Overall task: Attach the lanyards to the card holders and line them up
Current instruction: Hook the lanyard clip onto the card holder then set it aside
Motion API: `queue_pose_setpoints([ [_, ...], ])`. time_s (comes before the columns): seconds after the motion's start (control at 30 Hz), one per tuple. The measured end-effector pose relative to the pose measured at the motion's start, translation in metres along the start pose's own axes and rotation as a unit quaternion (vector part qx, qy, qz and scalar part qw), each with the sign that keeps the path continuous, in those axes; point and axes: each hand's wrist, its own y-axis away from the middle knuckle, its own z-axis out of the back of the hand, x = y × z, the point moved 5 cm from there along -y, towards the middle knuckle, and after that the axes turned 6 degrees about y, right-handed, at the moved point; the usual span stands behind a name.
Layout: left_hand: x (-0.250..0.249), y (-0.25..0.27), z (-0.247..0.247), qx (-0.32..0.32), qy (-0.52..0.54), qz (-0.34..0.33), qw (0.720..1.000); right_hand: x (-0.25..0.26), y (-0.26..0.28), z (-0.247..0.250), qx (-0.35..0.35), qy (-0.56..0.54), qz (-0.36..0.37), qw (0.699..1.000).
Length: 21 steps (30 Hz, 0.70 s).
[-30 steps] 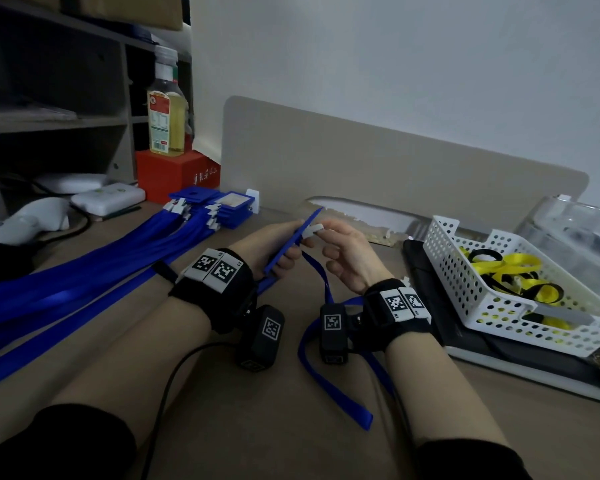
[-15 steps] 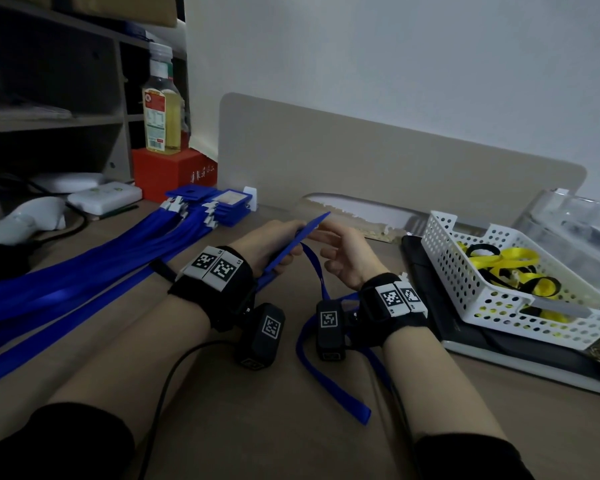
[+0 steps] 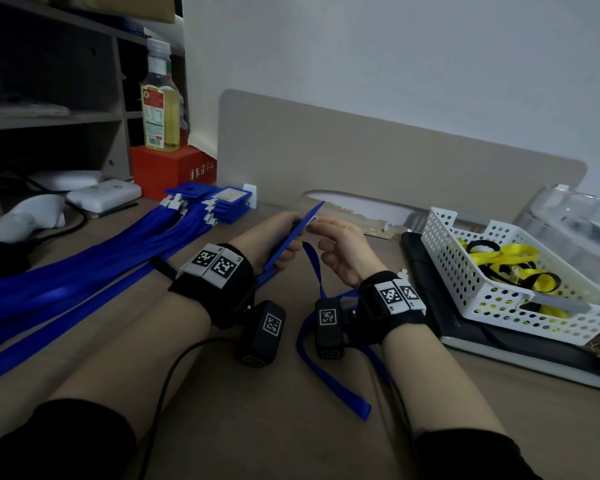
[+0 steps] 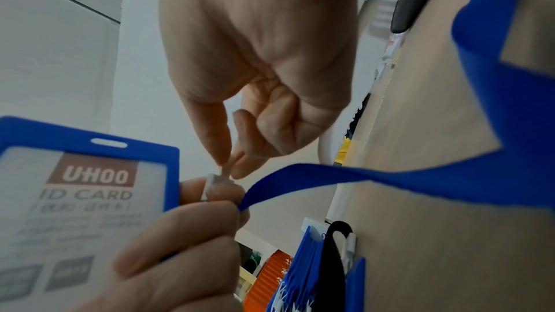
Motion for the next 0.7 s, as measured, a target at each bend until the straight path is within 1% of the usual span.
queue_pose_setpoints([
  [0.13,-0.0004,0.0007,-0.0004,-0.001,-0.009,-0.005,1.000,0.0011,0.0014,-0.0004,-0.004,-0.003,0.001,1.000],
  [0.47,-0.0026,0.0060,-0.0048,-0.021,-0.082,-0.013,0.996,0.0001,0.0022,-0.0012,-0.040,0.023,0.006,0.999],
  [0.57,-0.0035,0.0071,-0.0043,-0.025,-0.087,-0.013,0.996,-0.0002,0.0025,-0.0020,-0.043,0.026,0.007,0.999],
  [0.7,-0.0032,0.0075,-0.0040,-0.015,-0.084,0.000,0.996,0.0001,0.0038,-0.0017,-0.050,0.038,0.011,0.998],
])
